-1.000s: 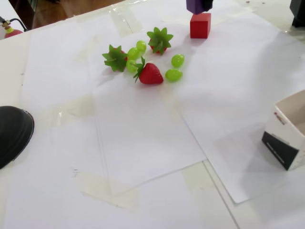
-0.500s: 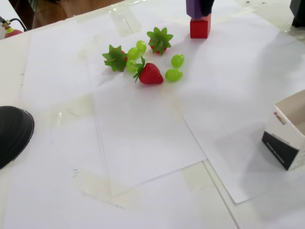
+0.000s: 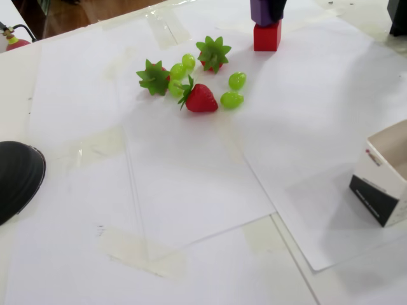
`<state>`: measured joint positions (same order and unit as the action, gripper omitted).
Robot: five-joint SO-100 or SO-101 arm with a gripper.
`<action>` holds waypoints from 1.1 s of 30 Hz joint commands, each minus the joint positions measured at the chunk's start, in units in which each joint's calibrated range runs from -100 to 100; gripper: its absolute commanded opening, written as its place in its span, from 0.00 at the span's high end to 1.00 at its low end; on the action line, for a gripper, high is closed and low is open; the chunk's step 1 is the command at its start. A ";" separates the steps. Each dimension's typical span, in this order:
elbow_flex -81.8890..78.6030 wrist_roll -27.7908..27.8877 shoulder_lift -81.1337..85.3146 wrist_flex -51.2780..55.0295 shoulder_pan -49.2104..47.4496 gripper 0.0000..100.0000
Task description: Put the purple cube on top of the red cube
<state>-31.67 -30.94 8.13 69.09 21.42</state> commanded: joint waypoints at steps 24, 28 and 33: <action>-2.69 -0.15 -1.86 -2.91 -0.54 0.93; -2.69 -0.73 -1.77 -2.59 -0.47 0.93; -2.78 -1.42 -1.94 -3.00 -0.76 0.93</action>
<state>-33.94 -31.82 7.31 66.09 21.27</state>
